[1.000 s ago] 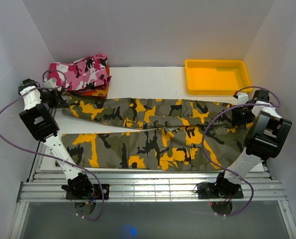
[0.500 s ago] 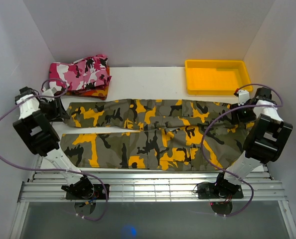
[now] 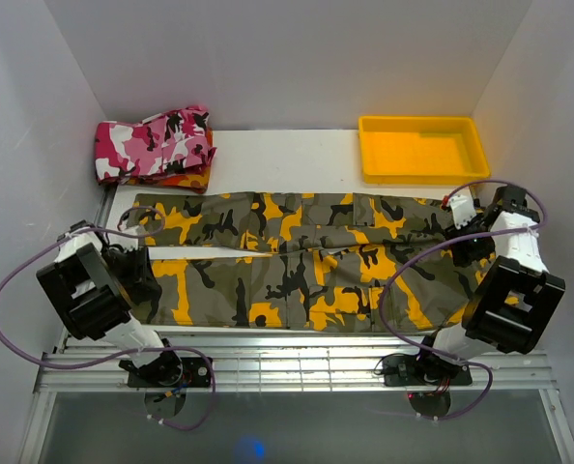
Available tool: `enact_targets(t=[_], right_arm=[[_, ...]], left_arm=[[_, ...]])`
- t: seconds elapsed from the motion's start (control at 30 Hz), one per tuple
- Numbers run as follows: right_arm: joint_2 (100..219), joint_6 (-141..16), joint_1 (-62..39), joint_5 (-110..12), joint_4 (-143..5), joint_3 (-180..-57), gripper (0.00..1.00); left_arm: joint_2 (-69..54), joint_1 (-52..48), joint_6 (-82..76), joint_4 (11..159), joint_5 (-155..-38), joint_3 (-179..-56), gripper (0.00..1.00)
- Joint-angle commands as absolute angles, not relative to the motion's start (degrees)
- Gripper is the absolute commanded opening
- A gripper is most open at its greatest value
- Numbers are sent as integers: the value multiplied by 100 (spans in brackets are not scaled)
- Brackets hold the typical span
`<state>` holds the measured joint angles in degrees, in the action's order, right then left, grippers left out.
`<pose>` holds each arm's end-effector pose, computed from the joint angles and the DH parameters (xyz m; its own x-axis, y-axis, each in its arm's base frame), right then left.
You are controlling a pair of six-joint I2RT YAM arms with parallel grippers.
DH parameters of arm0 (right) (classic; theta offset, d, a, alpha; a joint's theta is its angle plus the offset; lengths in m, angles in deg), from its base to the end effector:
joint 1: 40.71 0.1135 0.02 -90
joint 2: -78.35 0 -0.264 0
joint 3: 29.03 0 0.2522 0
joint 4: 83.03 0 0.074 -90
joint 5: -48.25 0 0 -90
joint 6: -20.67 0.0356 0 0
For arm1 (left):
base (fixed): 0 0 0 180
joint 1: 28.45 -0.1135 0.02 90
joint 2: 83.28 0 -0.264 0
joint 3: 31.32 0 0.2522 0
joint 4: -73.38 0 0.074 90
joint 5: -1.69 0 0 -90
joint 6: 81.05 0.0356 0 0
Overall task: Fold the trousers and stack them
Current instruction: Flatten the trousers out
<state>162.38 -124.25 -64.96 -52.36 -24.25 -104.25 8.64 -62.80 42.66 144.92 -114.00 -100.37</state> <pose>0.2610 -0.1104 0.2367 -0.7624 -0.5388 -0.3584 -0.4946 0.8423 -0.2142 0.2176 0.1300 0.1736 -0.9822 -0.0655 -0.1759 0.0110 0.9155 -0.4022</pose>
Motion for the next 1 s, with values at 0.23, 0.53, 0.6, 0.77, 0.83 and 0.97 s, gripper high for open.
enact_targets(t=[0.23,0.53,0.6,0.77,0.83,0.97], right_arm=[[16694,-12691,-6497,-4817,-2259,-9229,51],[17011,-12374,-6146,-5028,-2304,-8789,50],[16906,-12321,-5988,-5072,-2234,-8675,50],[16765,-12233,-5715,-5335,-1909,-8569,50],[16668,-12172,-5680,-5388,-1900,-8621,50],[16422,-12101,-5680,-5555,-1680,-8972,50]], left_arm=[[2270,-6782,3954,13742,-10949,-10844,51],[3379,-7038,4103,13873,-10992,-12303,51],[3484,-7038,4076,13882,-11019,-12699,51],[3617,-7047,3998,14225,-11274,-13603,52],[3373,-7038,4129,14513,-11562,-13597,52],[2564,-7020,4427,14664,-11758,-12921,53]])
